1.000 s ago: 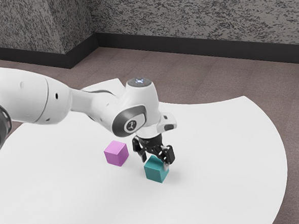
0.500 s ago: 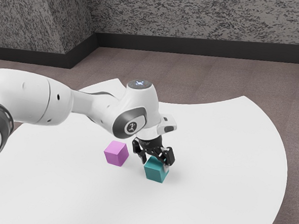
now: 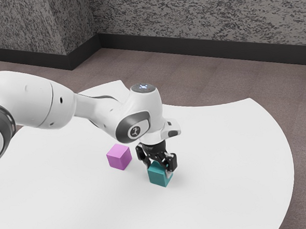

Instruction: Pick up the blue block with one arm, and put the blue block on the pink block with one arm

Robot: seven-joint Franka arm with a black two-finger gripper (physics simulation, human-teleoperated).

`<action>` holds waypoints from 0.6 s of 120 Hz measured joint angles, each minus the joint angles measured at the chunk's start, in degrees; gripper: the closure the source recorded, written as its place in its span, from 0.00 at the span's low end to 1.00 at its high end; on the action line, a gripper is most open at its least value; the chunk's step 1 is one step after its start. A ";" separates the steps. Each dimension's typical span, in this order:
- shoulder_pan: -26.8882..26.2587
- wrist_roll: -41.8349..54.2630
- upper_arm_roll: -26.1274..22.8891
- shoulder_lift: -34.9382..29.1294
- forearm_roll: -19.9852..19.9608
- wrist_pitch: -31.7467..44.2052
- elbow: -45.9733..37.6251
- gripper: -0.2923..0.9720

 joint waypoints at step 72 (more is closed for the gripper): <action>0.00 -0.27 0.03 -0.04 0.21 0.89 0.00 0.47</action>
